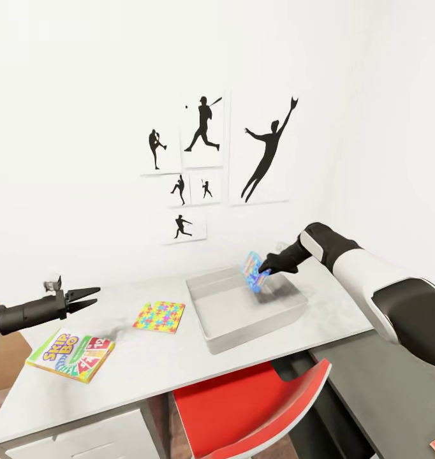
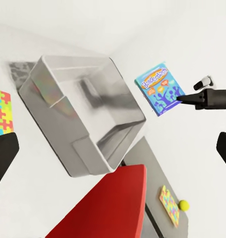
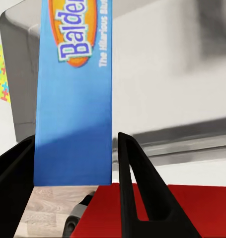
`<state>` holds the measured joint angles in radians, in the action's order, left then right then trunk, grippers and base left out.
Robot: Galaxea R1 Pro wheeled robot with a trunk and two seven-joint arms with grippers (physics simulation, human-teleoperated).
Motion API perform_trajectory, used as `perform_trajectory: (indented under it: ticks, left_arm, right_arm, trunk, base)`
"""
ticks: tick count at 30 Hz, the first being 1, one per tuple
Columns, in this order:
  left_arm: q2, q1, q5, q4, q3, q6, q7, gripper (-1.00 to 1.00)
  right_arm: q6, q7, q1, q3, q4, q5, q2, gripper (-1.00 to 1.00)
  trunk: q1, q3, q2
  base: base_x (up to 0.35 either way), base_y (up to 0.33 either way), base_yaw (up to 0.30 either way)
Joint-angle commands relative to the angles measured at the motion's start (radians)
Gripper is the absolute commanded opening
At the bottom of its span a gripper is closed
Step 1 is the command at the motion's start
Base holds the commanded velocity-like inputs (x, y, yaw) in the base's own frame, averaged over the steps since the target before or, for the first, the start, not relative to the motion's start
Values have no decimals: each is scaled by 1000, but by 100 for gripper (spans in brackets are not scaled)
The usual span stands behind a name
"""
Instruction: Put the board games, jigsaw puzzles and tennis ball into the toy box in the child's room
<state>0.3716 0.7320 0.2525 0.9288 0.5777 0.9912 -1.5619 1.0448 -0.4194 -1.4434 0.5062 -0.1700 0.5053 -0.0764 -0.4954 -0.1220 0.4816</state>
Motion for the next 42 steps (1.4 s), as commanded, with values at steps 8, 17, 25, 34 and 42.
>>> perform_trajectory:
  ticks: [8, 17, 25, 34, 42]
  left_arm:
    - [1, 1, 10, 1, 14, 10, -9, 100]
    - [1, 1, 10, 1, 14, 11, -9, 100]
    - [2, 1, 11, 1, 16, 11, -9, 100]
    - [3, 1, 12, 1, 42, 13, -9, 100]
    - [3, 1, 12, 1, 44, 14, -9, 100]
  right_arm:
    - [2, -5, -1, 5, 27, 14, 4, -100]
    - [2, -8, -1, 5, 28, 20, 1, -100]
    - [2, -71, 0, 5, 24, 18, 0, -100]
    - [1, -77, 0, 2, 26, 19, 0, -100]
    - [1, -78, 1, -1, 26, 19, 0, -100]
  trunk:
    - [-4, -5, 9]
    - [-4, -5, 9]
    - [-4, -5, 9]
    - [-4, -12, 9]
    - [-4, -25, 9]
  base:
    - [0, 0, 0]
    - [0, 0, 0]
    - [0, 0, 0]
    - [0, 0, 0]
    - [0, 0, 0]
